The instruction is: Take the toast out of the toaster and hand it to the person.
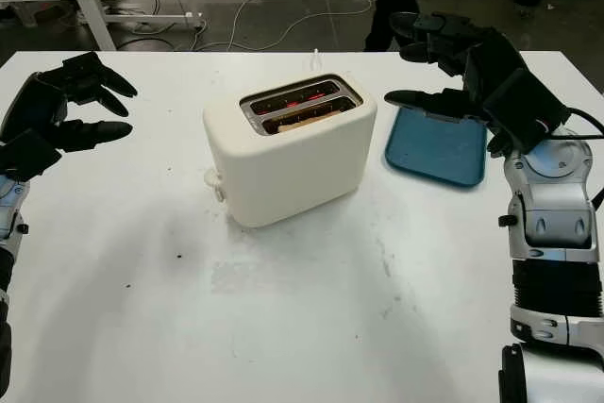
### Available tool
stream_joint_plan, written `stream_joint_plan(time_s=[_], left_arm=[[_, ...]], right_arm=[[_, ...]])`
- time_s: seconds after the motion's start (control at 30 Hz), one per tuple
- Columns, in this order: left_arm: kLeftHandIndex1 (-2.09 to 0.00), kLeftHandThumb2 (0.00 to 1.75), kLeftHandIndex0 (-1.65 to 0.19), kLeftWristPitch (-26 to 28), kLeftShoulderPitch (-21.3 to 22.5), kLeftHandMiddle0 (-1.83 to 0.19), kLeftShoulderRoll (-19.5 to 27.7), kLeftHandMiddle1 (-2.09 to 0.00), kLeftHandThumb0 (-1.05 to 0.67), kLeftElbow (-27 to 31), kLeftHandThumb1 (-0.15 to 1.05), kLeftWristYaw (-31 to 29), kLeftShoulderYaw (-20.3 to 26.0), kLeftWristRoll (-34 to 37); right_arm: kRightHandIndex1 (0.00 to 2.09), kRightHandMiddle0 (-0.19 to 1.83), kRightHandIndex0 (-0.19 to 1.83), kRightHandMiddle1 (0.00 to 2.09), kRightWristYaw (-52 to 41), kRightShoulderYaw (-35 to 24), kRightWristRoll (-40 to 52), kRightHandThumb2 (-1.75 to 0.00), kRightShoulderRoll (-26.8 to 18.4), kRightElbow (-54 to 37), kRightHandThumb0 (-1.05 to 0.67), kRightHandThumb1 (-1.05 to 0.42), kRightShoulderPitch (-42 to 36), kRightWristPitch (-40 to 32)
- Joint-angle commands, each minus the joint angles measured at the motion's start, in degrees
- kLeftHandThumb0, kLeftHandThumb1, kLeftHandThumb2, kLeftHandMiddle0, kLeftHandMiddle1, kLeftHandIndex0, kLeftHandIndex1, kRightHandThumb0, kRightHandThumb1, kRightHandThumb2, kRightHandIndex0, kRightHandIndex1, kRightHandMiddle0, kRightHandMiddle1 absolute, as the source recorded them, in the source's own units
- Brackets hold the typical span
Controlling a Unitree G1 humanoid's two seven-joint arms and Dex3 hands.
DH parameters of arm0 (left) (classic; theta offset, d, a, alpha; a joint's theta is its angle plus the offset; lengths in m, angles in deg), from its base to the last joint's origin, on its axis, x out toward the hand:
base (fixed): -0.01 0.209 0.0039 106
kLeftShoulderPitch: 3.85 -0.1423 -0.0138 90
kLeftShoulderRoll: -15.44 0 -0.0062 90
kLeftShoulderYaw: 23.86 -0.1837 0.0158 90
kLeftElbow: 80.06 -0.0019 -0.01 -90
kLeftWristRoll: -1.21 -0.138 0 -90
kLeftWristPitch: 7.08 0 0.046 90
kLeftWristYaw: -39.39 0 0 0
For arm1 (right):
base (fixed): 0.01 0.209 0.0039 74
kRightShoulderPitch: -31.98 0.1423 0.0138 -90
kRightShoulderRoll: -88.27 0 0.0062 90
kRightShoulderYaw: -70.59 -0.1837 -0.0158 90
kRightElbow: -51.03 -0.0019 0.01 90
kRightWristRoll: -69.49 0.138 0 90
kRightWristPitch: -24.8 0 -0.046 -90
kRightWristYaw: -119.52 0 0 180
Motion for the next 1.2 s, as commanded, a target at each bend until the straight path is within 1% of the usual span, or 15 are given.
stream_joint_plan(time_s=[0.0,0.23,0.6,0.77,1.0,1.17], left_arm=[[-1.23,0.10,-0.44,0.0,-0.2,-0.55,0.1,-1.34,-1.05,0.5,0.92,0.0,0.2,0.7],[-1.23,0.09,-0.43,-0.3,-0.2,-0.54,0.2,-1.34,-1.05,0.1,0.92,0.2,0.2,0.5],[-1.23,0.10,-0.44,-0.5,-0.2,-0.55,-0.1,-1.34,-1.05,-0.2,0.92,0.3,0.3,0.6],[-1.23,0.09,-0.44,0.0,-0.4,-0.55,-0.2,-1.34,-1.05,-0.1,0.92,0.5,0.3,0.6],[-1.22,0.10,-0.45,-0.8,-0.4,-0.56,-0.4,-1.33,-1.05,-0.4,0.92,0.7,0.4,0.7],[-1.22,0.08,-0.45,-0.2,-0.6,-0.57,-0.4,-1.33,-1.05,0.2,0.92,0.6,0.5,0.9]], right_arm=[[0.83,0.59,0.18,0.00,0.1,-0.3,0.4,0.00,-0.3,-0.8,-0.23,-0.71,-0.2,-0.6],[0.84,0.59,0.17,0.00,-0.2,-0.3,0.5,0.00,-0.4,-0.4,-0.23,-0.71,-0.3,0.3],[0.84,0.58,0.16,0.00,-0.8,-0.5,1.4,-0.01,-0.2,-0.6,-0.22,-0.74,-0.9,-1.1],[0.83,0.57,0.14,0.00,-1.1,-0.5,1.7,-0.01,0.0,-0.5,-0.25,-0.75,-1.2,-0.9],[0.83,0.58,0.15,0.00,-0.6,-0.6,1.6,0.00,0.3,-0.7,-0.28,-0.74,-1.5,-1.5],[0.82,0.58,0.16,0.01,-0.1,-0.5,1.3,0.00,0.5,-1.2,-0.30,-0.74,-1.7,-1.7]])
